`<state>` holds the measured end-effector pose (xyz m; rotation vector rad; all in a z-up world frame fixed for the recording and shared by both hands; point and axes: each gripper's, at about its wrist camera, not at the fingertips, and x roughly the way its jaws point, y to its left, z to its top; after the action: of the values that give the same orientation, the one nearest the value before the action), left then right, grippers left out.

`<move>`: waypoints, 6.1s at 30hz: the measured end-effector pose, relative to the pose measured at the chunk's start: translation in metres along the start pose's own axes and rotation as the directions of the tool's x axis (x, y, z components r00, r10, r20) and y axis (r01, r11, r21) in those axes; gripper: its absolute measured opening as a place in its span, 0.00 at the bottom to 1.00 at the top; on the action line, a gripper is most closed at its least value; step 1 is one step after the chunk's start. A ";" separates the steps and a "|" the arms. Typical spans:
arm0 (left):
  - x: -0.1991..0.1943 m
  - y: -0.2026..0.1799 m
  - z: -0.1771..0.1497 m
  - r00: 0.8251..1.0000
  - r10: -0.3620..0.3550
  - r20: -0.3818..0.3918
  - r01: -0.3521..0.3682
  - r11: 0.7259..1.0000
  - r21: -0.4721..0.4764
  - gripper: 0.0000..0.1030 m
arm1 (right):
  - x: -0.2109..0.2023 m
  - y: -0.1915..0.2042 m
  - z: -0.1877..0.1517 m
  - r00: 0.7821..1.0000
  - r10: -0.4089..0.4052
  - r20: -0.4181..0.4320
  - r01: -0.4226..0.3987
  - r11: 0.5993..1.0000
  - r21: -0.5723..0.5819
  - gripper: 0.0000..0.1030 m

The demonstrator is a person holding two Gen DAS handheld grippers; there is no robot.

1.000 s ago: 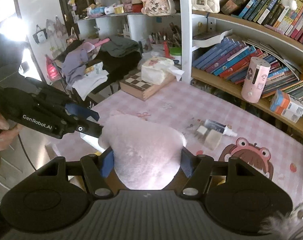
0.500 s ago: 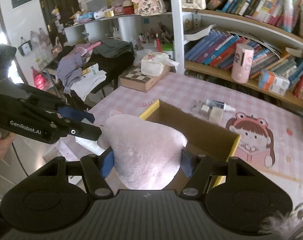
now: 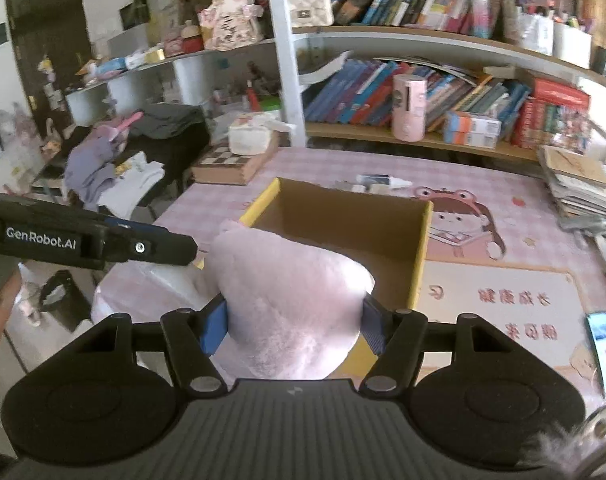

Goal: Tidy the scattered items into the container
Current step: 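Lift the charger and pig and carry both toward the yellow box, then lower the pink pig into the box with the right tool while the left tool holds the charger above, then open both tools to drop the pig and charger into the box, then withdraw both tools from the box and move toward the remaining items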

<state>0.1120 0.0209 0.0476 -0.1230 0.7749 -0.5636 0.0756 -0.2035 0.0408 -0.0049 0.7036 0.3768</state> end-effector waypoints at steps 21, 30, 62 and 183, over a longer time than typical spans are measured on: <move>-0.015 -0.027 -0.077 0.991 0.127 0.049 -0.126 0.992 -0.015 0.40 | -0.018 0.030 -0.085 0.984 -0.175 -0.035 0.177 0.981 0.081 0.62; -0.016 -0.024 -0.092 0.988 0.148 0.036 -0.147 0.989 -0.028 0.40 | -0.015 0.033 -0.096 0.983 -0.169 -0.066 0.174 0.981 0.087 0.62; -0.003 -0.014 -0.029 0.980 0.146 0.138 -0.155 0.986 0.061 0.40 | 0.004 0.012 -0.035 0.980 -0.194 0.044 0.192 0.981 0.041 0.62; 0.031 -0.017 -0.004 0.919 0.369 0.137 -0.371 0.929 -0.015 1.00 | 0.041 -0.035 0.012 0.971 -0.226 0.076 0.229 0.973 -0.039 1.00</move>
<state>0.1193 -0.0095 0.0307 -0.0027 0.6393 -0.1959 0.1241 -0.2209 0.0196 -0.1157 0.6160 0.1721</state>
